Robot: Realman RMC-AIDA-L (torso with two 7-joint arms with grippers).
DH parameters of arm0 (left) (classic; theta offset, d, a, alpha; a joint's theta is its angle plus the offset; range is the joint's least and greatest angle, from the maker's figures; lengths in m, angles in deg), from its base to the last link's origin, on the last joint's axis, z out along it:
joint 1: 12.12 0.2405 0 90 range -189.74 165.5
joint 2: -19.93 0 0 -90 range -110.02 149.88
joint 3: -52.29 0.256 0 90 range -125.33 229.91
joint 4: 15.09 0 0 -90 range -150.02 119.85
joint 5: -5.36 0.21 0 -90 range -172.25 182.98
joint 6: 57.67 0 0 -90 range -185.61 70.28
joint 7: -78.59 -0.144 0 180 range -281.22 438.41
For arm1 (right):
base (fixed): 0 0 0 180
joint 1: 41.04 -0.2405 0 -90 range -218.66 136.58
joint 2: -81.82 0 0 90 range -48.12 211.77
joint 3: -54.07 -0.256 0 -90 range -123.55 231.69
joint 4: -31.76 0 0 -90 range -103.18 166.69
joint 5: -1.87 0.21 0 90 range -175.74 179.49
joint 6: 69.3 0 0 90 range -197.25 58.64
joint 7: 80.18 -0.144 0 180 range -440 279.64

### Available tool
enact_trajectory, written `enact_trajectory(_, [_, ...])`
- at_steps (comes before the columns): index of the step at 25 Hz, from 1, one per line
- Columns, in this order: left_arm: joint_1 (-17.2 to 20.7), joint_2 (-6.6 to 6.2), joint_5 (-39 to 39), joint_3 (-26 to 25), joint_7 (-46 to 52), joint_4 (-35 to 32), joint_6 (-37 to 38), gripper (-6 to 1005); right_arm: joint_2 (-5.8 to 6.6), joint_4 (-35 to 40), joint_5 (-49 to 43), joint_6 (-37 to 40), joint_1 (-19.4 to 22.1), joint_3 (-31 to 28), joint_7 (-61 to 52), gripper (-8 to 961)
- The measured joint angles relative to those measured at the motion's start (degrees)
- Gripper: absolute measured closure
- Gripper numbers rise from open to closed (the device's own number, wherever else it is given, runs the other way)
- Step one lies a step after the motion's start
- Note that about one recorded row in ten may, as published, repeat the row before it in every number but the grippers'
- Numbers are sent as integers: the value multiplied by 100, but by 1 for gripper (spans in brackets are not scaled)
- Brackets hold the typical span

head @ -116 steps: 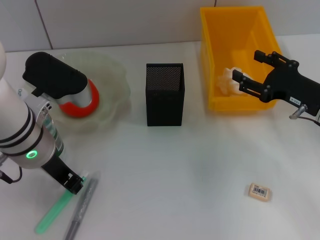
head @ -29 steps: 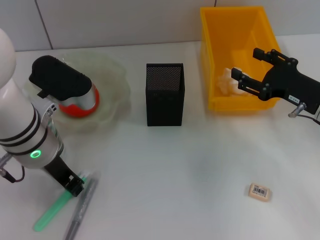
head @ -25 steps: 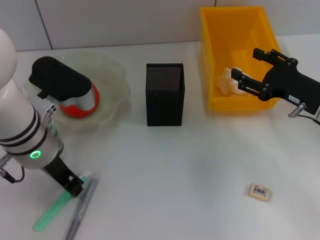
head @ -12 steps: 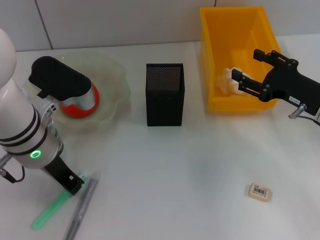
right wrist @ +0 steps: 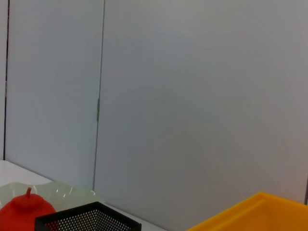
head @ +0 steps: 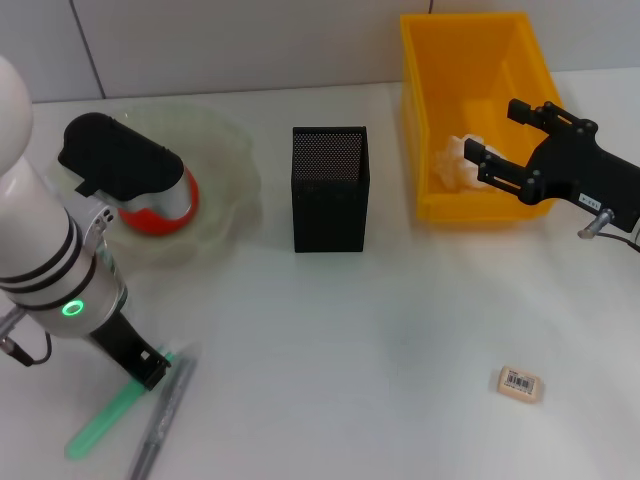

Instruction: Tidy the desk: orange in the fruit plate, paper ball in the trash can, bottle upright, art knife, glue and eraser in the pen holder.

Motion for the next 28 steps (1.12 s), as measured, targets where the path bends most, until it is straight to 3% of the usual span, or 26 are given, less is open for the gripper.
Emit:
enact_trajectory(9, [3,-1,-35,-3,21,-289,33,815,0,-1,7,4,7,-2,0,188])
enact_trajectory(28, [-144,-1,-999,-69,77,-1289,-164,814,9,-10,-3,6,42,-216,0,188])
